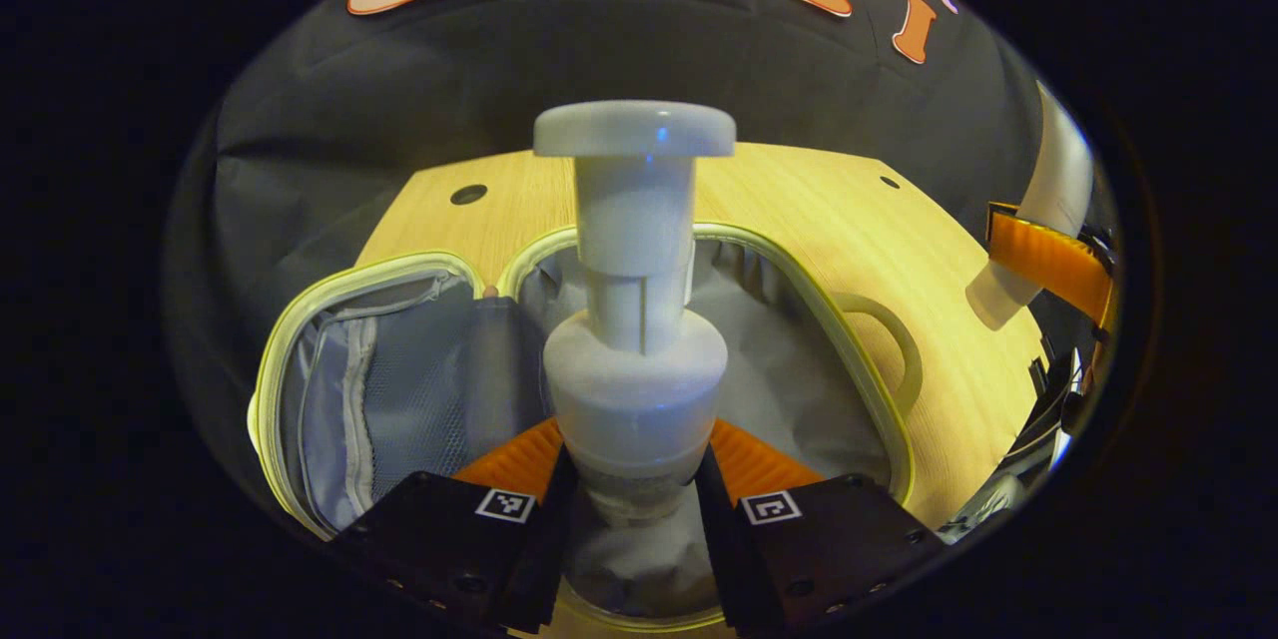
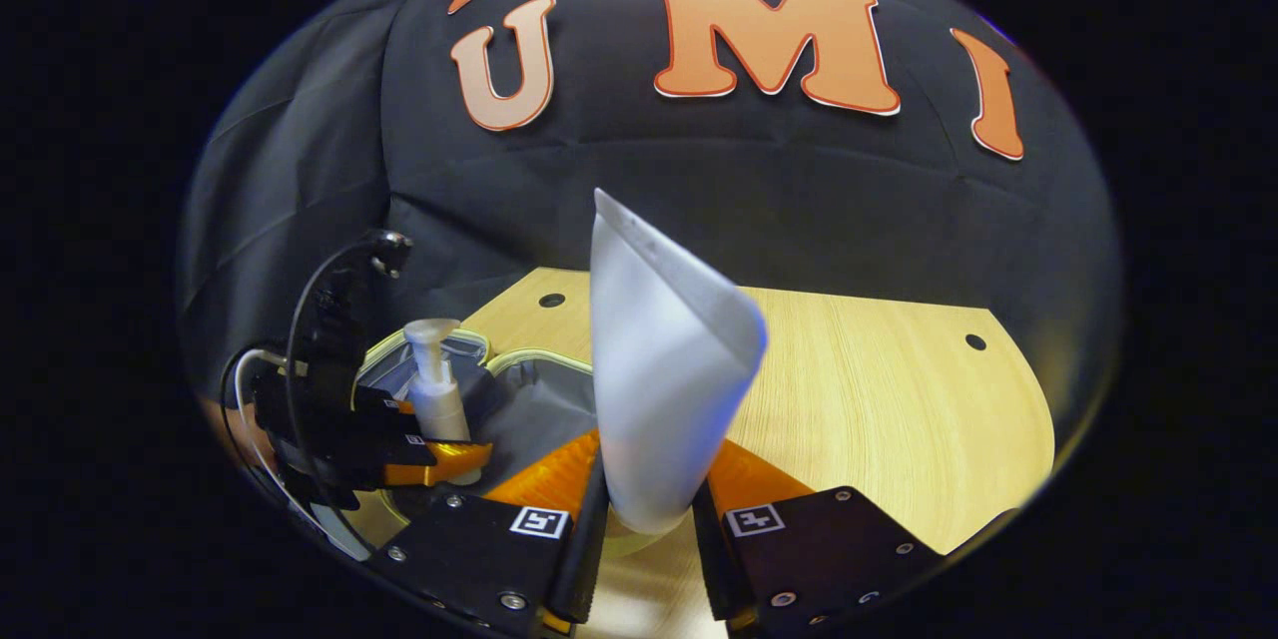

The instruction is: First open the suitcase, pack the skin care products into it, and then close the suitcase.

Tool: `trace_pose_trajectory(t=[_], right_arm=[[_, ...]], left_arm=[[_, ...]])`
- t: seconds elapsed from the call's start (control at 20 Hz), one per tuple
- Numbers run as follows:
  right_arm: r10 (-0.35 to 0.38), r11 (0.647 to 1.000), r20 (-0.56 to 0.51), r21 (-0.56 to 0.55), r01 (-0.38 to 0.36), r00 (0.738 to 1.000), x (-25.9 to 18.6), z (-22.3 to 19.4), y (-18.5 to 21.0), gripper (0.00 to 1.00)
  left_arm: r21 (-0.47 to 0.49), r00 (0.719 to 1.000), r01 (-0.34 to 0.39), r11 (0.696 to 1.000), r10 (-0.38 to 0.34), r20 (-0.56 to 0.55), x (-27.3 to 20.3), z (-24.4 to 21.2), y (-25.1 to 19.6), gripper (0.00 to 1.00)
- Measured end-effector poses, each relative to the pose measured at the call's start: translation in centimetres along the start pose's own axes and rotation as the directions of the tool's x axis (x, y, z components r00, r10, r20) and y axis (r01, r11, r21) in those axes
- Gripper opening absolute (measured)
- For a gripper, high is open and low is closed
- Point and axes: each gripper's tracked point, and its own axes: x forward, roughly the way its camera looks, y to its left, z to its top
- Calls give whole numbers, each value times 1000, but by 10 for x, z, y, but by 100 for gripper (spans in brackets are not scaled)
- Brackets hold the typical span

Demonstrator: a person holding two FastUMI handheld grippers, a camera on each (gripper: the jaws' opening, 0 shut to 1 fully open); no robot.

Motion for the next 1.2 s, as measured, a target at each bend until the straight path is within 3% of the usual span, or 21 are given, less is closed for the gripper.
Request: trace_pose_trajectory(t=[0.4, 0.65, 0.8, 1.05, 1.2], right_arm=[[-1, 999, -32, 38, 3, 999, -6, -7, 18, 43], [59, 998, -52, 39, -57, 997, -4, -11, 21, 43], [90, 995, -79, 45, -87, 993, 5, -13, 17, 43], [178, 983, -122, 70, -170, 976, 17, -21, 20, 43], [225, 973, -155, 90, -213, 962, 24, -27, 26, 43]], left_arm=[[-24, 988, 22, 999, -25, -153, 25, -6, -13, 60], [-29, 980, -58, 998, 51, -194, 35, -7, -8, 60], [-72, 956, -129, 989, 105, -275, 45, -20, -8, 59], [-70, 944, -222, 973, 196, -267, 43, -13, -1, 62], [-111, 953, -226, 968, 196, -231, 31, -5, -2, 67]])
